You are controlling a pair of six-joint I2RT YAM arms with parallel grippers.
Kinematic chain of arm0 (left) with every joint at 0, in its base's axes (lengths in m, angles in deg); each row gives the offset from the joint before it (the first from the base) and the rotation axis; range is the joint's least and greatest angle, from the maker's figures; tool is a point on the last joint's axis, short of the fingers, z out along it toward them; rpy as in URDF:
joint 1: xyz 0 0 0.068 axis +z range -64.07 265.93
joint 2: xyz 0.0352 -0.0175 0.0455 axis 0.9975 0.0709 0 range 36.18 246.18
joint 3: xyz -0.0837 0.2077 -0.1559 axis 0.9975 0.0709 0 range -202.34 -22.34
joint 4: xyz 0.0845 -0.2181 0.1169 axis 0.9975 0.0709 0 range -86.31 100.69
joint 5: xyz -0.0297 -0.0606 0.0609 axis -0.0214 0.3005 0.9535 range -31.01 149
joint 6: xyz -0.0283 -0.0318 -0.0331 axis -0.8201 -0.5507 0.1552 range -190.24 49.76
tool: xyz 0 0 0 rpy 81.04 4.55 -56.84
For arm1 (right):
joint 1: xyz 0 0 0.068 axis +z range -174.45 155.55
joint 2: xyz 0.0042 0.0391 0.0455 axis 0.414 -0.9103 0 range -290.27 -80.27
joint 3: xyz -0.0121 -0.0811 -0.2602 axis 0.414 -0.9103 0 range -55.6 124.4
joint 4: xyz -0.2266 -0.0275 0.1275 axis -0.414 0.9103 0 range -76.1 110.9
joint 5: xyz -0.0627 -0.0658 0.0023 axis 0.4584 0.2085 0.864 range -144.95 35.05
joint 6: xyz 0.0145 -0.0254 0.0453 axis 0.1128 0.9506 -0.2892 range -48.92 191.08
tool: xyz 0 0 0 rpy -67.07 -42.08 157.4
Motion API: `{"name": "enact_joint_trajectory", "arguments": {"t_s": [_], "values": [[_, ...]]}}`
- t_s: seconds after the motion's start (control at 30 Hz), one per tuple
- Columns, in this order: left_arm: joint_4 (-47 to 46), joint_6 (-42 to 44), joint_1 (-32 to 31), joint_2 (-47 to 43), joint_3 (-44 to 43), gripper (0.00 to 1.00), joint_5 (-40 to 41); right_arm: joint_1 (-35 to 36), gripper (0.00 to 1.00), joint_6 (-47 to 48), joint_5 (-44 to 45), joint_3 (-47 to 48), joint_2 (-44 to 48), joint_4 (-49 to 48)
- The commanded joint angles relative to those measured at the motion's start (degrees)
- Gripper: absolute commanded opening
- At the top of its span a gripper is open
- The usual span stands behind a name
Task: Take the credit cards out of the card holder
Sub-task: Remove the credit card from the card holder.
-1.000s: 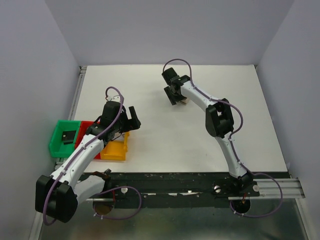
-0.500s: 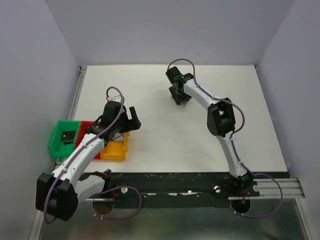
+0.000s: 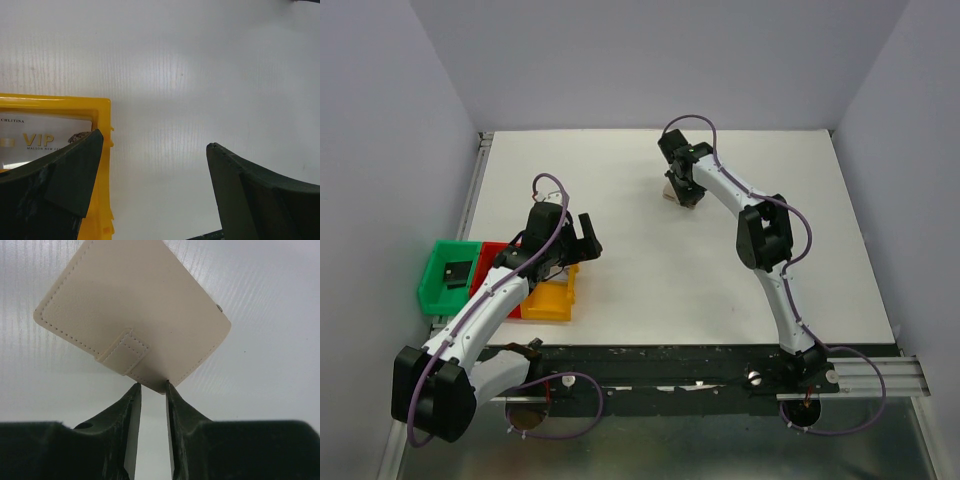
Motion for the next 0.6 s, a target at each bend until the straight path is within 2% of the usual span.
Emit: {"name": "enact_joint_trajectory", "arguments": {"t_s": [0.0,0.2,0.33,0.57], "values": [[-0.41,-0.18,-0.20,-0.28,-0.15,0.99,-0.51,-0.39,0.30,-0.33,-1.90,1.77,-1.72,1.92],[-0.50,-0.27,-0.20,-0.19,-0.15,0.99,-0.59,-0.39,0.18,-0.60,-1.55,1.68,-1.72,2.09],[-0.50,-0.18,-0.20,-0.28,-0.15,0.99,-0.51,-0.39,0.00,-1.12,-1.29,0.98,-1.29,2.53],[-0.50,-0.27,-0.20,-0.63,-0.06,0.99,-0.68,-0.12,0.00,-2.53,-3.04,-7.97,4.06,-0.01]]}}
